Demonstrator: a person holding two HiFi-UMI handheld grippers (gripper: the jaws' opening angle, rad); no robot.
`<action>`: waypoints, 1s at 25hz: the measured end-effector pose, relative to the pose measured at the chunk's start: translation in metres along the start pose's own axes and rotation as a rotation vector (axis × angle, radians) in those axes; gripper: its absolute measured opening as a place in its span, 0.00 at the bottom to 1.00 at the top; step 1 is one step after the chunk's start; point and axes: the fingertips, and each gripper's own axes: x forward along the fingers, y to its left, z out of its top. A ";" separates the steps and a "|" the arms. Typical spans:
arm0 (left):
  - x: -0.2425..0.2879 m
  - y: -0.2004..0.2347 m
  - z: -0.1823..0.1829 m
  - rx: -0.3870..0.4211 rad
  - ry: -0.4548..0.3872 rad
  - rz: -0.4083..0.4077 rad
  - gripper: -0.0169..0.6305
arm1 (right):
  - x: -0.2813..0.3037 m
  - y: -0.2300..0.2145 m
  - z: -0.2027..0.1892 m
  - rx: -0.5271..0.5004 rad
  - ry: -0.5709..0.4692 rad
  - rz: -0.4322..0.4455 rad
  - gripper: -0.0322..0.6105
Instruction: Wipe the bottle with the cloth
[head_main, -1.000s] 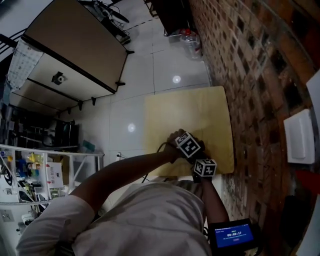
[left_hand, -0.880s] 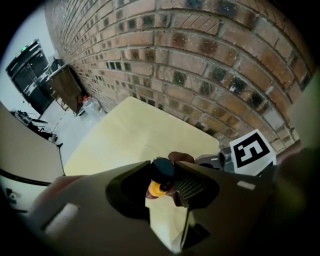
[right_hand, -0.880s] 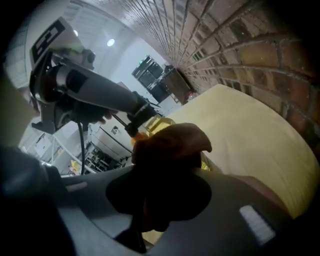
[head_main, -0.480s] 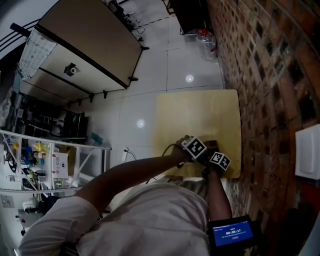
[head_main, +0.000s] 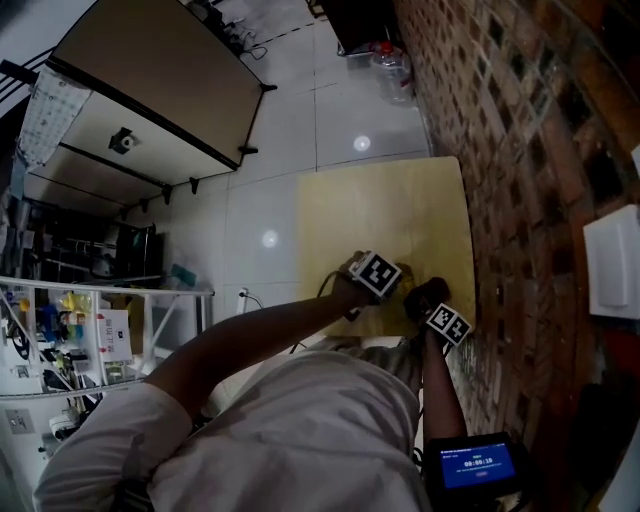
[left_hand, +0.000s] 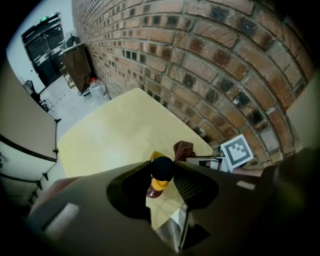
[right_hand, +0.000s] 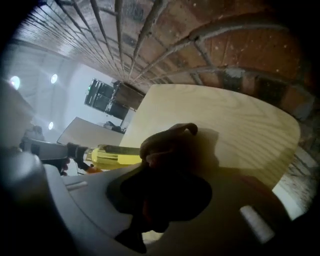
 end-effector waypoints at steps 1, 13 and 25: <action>0.001 -0.003 -0.005 -0.054 0.022 -0.035 0.27 | -0.005 -0.001 0.001 -0.013 -0.014 0.004 0.19; -0.011 0.023 -0.016 -0.518 0.020 -0.111 0.27 | -0.034 0.156 -0.016 -0.333 -0.086 0.373 0.19; -0.017 0.020 -0.009 -0.432 0.016 -0.059 0.27 | -0.026 0.075 0.002 -0.281 -0.106 0.195 0.19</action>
